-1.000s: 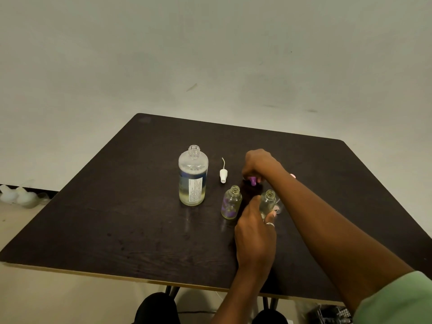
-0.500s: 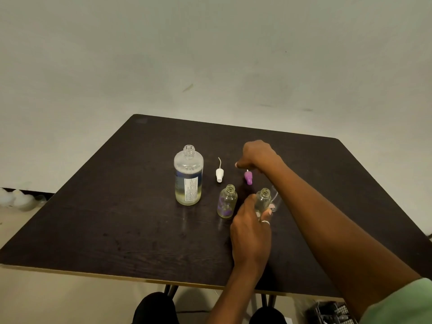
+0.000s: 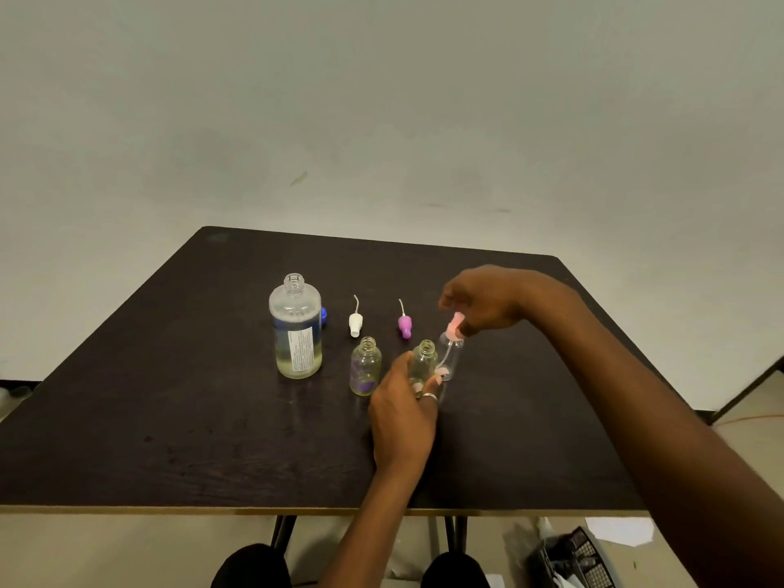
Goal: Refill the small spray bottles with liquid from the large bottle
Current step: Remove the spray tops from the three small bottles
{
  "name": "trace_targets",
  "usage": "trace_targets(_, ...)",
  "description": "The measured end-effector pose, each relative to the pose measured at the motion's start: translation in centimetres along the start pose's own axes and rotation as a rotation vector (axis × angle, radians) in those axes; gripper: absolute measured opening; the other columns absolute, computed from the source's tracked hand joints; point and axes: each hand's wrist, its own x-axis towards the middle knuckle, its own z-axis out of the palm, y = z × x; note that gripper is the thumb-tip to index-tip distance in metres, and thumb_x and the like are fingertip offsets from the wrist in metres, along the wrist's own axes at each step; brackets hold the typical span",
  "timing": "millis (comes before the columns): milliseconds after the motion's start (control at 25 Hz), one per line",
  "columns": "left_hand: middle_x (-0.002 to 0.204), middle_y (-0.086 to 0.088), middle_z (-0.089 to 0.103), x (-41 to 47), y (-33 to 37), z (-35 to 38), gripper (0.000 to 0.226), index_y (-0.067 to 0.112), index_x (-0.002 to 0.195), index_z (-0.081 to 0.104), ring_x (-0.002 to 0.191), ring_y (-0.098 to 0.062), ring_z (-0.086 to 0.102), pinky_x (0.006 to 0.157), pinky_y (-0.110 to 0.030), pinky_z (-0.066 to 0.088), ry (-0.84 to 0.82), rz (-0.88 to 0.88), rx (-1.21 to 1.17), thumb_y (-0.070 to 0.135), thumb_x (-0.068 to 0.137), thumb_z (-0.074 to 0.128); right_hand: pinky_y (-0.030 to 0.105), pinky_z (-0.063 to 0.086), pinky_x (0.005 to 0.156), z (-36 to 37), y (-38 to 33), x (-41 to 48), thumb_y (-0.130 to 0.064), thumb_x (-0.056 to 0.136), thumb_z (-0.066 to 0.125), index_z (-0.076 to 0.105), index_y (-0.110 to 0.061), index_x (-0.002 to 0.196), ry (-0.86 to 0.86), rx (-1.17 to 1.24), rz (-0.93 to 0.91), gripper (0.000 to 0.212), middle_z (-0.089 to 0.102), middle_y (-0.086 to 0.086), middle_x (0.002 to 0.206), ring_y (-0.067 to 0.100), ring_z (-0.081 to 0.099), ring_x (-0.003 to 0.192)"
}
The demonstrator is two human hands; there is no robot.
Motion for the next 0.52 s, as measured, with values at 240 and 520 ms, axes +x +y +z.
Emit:
trace_targets(240,0.11,0.01,0.069,0.1,-0.2,0.1,0.047,0.025,0.127,0.059,0.096,-0.003,0.063,0.08,-0.015,0.053,-0.013,-0.007,-0.017,0.017,0.084,0.075,0.03,0.054,0.085,3.7,1.0,0.6,-0.006,0.085,0.065,0.072,-0.016,0.104,0.165,0.023,-0.025,0.023,0.071,0.003,0.104,0.018,0.065,0.091)
trace_targets(520,0.108,0.011,0.069,0.3,-1.1,0.8,0.056,0.026,0.128,0.057,0.099,-0.004,0.065,0.084,-0.023,0.054,0.007,-0.022,-0.014,0.03,0.078,0.081,0.032,0.056,0.08,4.3,1.8,-0.7,-0.003,0.084,0.061,0.075,-0.01,0.093,0.212,0.019,-0.021,0.018,0.072,0.004,0.093,0.02,0.067,0.085)
